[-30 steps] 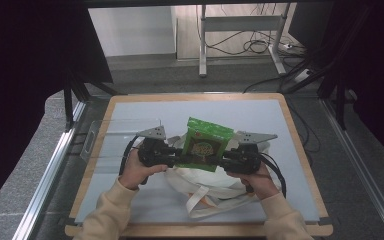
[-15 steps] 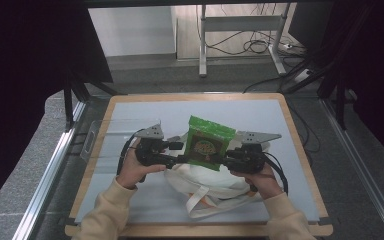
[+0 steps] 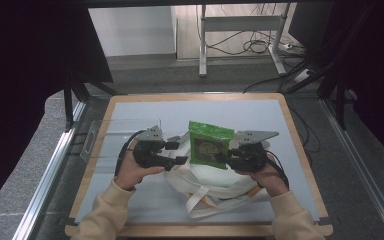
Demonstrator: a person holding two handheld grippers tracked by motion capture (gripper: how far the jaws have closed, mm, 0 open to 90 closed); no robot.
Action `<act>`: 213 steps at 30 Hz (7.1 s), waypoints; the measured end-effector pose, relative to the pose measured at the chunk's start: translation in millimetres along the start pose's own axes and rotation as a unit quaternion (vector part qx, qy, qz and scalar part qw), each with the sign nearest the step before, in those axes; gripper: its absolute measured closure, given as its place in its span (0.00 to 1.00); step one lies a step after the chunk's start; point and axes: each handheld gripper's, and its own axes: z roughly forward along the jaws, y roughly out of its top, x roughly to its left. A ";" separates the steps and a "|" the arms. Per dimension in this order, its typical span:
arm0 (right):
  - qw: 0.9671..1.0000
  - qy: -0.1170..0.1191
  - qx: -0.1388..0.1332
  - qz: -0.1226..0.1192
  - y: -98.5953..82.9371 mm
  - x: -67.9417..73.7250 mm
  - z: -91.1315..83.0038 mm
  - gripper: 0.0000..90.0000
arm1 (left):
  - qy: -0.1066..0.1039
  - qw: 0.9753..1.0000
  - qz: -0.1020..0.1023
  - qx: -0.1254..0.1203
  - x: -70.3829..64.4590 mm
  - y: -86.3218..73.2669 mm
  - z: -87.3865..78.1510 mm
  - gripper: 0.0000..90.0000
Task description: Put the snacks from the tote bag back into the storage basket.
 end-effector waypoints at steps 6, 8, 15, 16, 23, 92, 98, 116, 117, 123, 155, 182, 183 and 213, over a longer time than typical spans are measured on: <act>1.000 -0.003 0.020 -0.023 2.2 1.4 -2.7 0.80 | 0.013 1.000 0.008 0.003 -4.1 0.7 -5.0 0.40; 0.999 -0.001 0.022 -0.028 3.1 3.0 -4.3 0.80 | 0.016 1.000 0.011 0.000 -5.0 1.6 -7.4 0.40; 0.998 -0.004 0.036 -0.048 5.7 7.5 -6.4 0.80 | 0.011 1.000 0.014 -0.012 -10.0 8.1 -13.3 0.38; 0.998 -0.004 0.037 -0.050 5.6 7.5 -6.0 0.80 | 0.013 1.000 0.014 -0.014 -11.0 10.2 -14.2 0.37; 0.996 -0.008 0.059 -0.064 2.8 7.5 -2.0 0.80 | 0.014 1.000 0.024 -0.012 -12.8 21.0 -19.1 0.36; 0.983 0.009 0.134 -0.128 21.6 15.2 15.9 0.76 | -0.066 0.960 0.169 0.211 -10.2 77.3 24.3 0.86; 0.985 0.002 0.125 -0.123 21.2 14.7 14.7 0.60 | -0.070 0.964 0.158 0.200 -5.0 78.4 22.5 0.87; 0.996 -0.053 0.043 -0.054 3.9 10.2 -28.7 0.36 | -0.043 0.970 0.159 0.178 3.4 95.9 -1.5 0.88; 0.996 -0.053 0.043 -0.050 1.9 9.7 -29.3 0.36 | -0.043 0.971 0.158 0.176 4.0 97.4 -3.7 0.88; 0.997 -0.050 0.051 -0.043 -6.5 6.9 -28.7 0.35 | -0.030 0.973 0.155 0.171 5.4 106.5 -21.6 0.88; 0.995 -0.046 0.083 -0.037 -14.1 3.8 -15.1 0.33 | 0.018 0.980 0.130 0.152 22.8 114.5 -72.2 0.88; 0.995 -0.058 0.082 -0.027 -14.9 0.8 -16.2 0.32 | 0.069 0.983 0.090 0.143 62.0 99.8 -118.8 0.88; 0.995 -0.058 0.082 -0.027 -14.9 1.0 -16.4 0.32 | 0.071 0.983 0.090 0.144 62.9 99.0 -121.2 0.88; 0.994 -0.059 0.090 -0.032 -15.3 0.7 -13.3 0.32 | 0.129 0.974 0.068 0.171 109.2 89.9 -139.1 0.88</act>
